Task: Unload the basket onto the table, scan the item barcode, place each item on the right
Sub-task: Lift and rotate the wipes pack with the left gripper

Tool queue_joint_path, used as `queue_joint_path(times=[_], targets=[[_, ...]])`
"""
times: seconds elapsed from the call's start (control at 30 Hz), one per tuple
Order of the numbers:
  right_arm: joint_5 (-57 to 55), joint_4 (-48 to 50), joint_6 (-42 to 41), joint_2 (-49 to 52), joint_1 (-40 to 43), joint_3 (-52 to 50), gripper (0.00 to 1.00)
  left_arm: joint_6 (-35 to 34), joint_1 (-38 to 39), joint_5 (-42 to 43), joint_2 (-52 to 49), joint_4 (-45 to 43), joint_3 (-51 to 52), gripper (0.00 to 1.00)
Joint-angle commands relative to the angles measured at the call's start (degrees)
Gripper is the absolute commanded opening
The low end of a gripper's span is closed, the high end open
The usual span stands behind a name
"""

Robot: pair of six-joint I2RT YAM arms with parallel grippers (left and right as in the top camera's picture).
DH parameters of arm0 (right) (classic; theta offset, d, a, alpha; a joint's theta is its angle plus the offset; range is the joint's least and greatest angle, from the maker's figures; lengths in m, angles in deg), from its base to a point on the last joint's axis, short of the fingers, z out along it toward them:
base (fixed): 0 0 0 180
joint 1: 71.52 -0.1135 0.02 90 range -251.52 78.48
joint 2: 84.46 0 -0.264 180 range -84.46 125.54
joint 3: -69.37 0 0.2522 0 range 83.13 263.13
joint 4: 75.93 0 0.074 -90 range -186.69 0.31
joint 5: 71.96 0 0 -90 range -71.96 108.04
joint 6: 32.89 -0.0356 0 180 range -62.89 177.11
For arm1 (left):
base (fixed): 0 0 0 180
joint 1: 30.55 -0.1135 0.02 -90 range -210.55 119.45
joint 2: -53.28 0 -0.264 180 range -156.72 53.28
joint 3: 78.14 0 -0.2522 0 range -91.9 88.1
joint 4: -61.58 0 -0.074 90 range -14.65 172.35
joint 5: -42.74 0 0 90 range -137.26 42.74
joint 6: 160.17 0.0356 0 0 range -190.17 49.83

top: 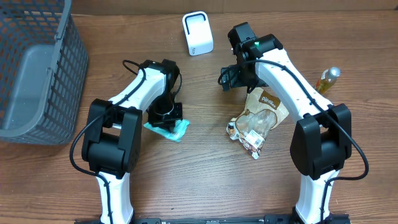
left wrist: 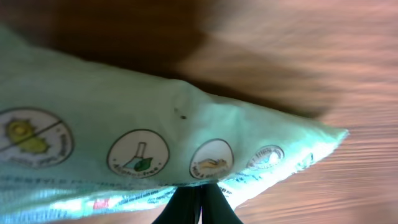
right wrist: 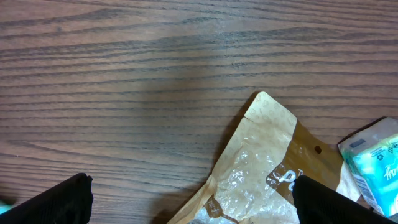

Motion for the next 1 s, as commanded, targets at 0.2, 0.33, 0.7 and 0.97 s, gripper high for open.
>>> queue_joint_path(times=[0.2,0.33,0.7,0.97], targets=[[-0.39,0.11,0.07,-0.15,0.00,0.83,1.00,-3.50,-2.45,13.40,-0.35,-9.70,-7.65,0.14],[-0.39,0.09,0.07,-0.15,0.00,0.83,1.00,0.76,-3.58,11.85,-0.35,-7.58,-13.57,0.18],[-0.39,0.09,0.07,-0.15,0.00,0.83,1.00,6.54,-4.52,-9.64,-0.66,-8.35,-13.49,0.04],[-0.39,0.11,0.07,-0.15,0.00,0.83,1.00,6.54,-4.52,-9.64,-0.68,-9.79,-8.66,0.04]])
